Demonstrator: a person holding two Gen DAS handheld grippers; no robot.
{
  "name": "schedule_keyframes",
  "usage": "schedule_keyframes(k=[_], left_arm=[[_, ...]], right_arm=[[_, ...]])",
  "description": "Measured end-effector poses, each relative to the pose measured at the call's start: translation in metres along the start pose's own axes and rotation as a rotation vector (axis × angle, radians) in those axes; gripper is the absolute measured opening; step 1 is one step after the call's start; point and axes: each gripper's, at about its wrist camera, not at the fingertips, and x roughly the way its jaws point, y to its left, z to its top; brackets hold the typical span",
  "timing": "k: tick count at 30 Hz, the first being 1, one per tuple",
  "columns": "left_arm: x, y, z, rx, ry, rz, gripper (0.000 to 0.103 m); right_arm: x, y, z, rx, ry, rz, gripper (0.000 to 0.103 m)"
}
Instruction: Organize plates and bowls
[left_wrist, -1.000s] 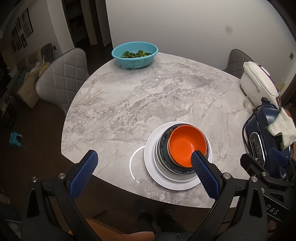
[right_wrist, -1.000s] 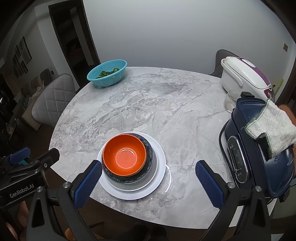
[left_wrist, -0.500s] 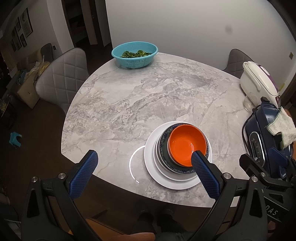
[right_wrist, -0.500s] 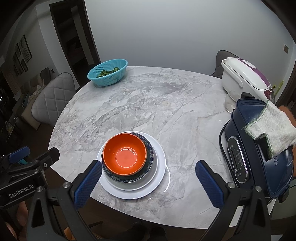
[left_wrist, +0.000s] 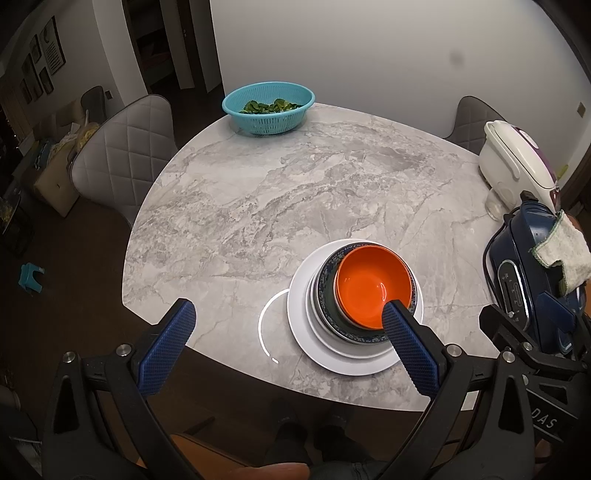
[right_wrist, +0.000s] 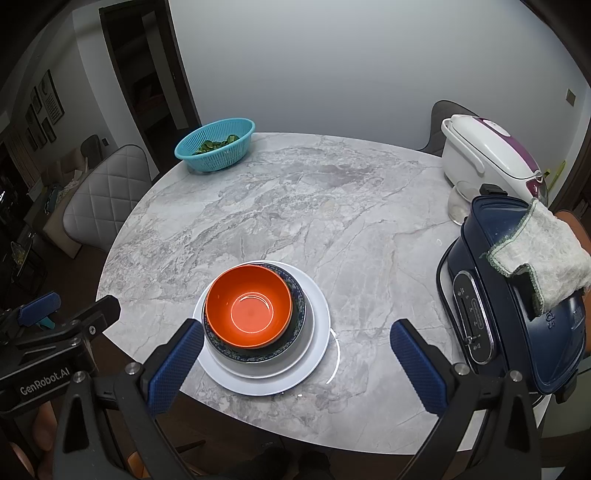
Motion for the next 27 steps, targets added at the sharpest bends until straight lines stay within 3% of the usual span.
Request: schedule_keyframes(k=[27], left_arm=[[0.0014, -0.0002, 0.0017, 0.006, 0.001, -0.003, 0.102]], right_arm=[[0.0007, -0.0004, -0.0002, -0.004, 0.003, 0.000, 0.103]])
